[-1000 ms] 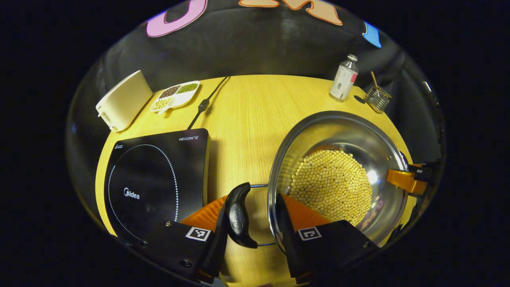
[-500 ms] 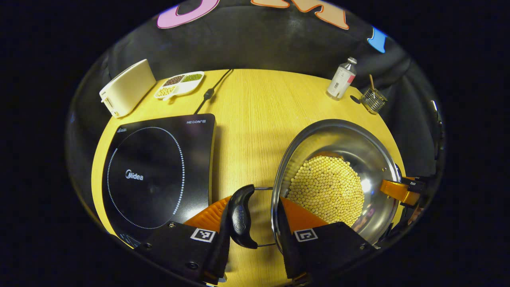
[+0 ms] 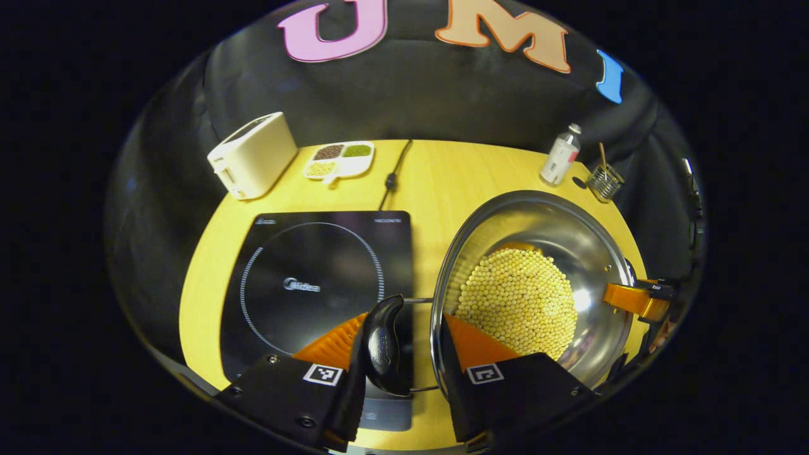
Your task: First push the handle of the pot to place it horizontally, then grasp the pot with both hands and set it on the induction cooktop.
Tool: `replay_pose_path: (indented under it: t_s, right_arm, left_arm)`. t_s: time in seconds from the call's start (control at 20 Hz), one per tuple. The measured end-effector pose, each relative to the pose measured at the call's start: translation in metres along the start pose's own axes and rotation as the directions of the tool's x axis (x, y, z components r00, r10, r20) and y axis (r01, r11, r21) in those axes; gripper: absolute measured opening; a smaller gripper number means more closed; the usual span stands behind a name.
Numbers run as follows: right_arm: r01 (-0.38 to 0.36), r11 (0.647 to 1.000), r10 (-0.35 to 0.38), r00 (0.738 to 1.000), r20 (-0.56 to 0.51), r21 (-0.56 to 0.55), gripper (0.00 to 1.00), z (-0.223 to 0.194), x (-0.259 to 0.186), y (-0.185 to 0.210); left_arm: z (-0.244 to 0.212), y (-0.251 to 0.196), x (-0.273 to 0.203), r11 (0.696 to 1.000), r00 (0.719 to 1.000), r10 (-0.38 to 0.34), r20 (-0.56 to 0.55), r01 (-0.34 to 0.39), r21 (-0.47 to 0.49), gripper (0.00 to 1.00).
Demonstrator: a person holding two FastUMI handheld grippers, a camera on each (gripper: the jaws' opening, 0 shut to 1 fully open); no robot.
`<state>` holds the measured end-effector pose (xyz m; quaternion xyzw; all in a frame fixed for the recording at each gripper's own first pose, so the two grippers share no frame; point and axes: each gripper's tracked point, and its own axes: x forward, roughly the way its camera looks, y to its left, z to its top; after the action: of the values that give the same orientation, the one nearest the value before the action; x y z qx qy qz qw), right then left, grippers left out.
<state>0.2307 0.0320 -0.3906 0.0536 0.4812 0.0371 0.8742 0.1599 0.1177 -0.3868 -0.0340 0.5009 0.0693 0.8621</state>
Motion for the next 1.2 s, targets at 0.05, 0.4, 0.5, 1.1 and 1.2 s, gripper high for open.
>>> replay_pose_path:
  t_s: [0.05,0.4,0.5,1.1,1.2]
  right_arm:
    - [-0.012,1.000,0.012,1.000,0.005,-0.004,0.53,0.001,0.000,0.015]
    - [0.029,0.999,-0.029,1.000,-0.004,-0.026,0.53,0.009,0.014,0.105]
    - [0.051,0.998,-0.052,0.999,-0.008,-0.038,0.53,0.004,0.020,0.134]
    - [0.197,0.980,-0.197,0.980,-0.003,-0.036,0.54,-0.001,0.044,0.234]
    - [0.201,0.979,-0.201,0.980,-0.003,-0.031,0.54,0.001,0.048,0.236]
  left_arm:
    - [0.003,0.014,-0.002,1.000,1.000,0.004,0.006,-0.004,-0.008,0.57]
    - [0.004,0.105,0.012,0.999,0.999,-0.037,-0.005,0.037,-0.038,0.57]
    - [0.005,0.133,0.021,0.998,0.998,-0.061,-0.007,0.061,-0.035,0.57]
    - [0.031,0.232,0.050,0.990,0.989,-0.136,0.060,0.133,0.049,0.57]
    - [0.036,0.233,0.055,0.988,0.988,-0.142,0.063,0.138,0.065,0.57]
